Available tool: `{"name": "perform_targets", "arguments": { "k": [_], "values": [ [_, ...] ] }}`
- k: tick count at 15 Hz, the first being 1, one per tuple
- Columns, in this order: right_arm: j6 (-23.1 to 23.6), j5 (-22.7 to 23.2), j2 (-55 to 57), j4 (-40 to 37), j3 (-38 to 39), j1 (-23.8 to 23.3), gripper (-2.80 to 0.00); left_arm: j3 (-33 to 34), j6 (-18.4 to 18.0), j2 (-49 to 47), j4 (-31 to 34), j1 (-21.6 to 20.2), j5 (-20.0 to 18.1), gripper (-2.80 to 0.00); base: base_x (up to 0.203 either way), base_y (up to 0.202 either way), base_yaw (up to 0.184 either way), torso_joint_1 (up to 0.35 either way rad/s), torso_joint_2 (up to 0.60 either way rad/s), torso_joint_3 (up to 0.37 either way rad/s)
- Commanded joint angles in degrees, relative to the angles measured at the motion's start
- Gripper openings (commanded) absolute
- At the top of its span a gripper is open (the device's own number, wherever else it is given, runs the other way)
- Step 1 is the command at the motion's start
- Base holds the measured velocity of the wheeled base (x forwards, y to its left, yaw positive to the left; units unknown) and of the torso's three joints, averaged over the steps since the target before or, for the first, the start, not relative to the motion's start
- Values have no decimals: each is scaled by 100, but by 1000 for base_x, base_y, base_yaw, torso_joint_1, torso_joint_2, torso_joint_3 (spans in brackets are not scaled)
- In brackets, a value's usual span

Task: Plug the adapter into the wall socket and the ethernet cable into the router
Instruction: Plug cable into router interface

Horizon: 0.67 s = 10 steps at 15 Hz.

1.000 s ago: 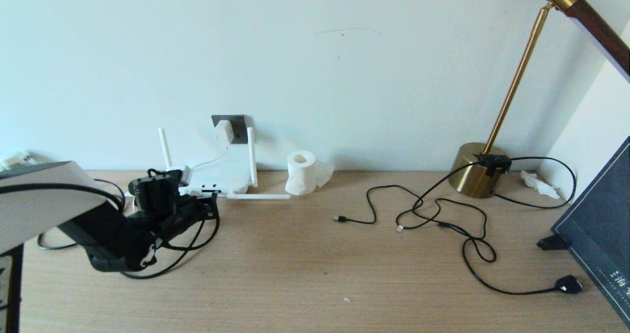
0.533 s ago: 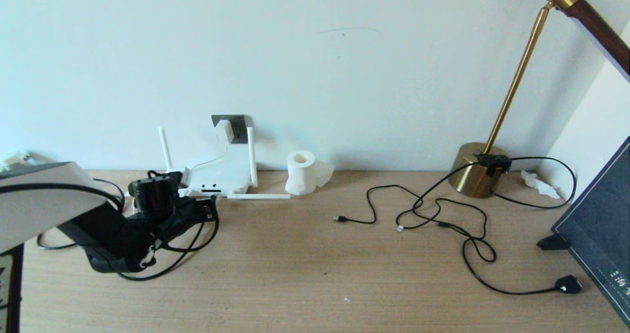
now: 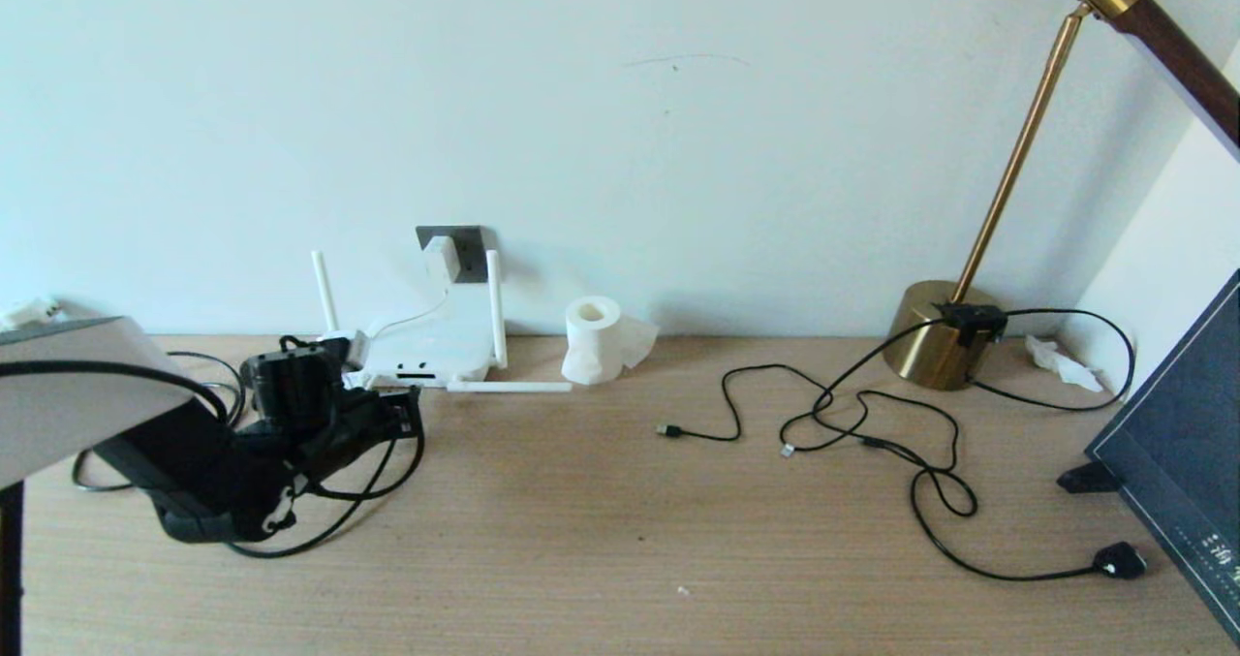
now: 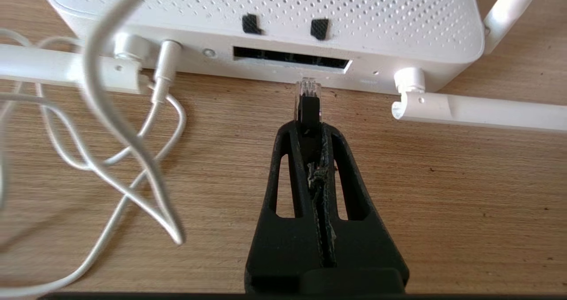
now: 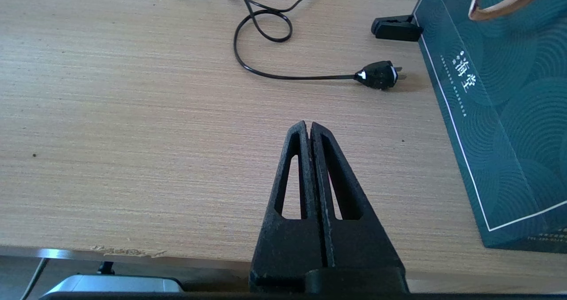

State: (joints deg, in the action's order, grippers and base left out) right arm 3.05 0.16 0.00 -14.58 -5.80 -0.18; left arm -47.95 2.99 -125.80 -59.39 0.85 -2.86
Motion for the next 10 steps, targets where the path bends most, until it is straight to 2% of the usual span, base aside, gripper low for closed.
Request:
{"name": "perform_targets", "arguments": {
  "k": [1, 10],
  "values": [
    [3, 2, 9, -10, 0, 1, -280, 49, 0, 168, -29, -6, -4, -280, 0, 0, 0, 0, 0, 0],
    [3, 2, 9, -10, 0, 1, -280, 347, -79, 540, -29, -43, -14, -280, 0, 0, 0, 0, 0, 0]
  ]
}}
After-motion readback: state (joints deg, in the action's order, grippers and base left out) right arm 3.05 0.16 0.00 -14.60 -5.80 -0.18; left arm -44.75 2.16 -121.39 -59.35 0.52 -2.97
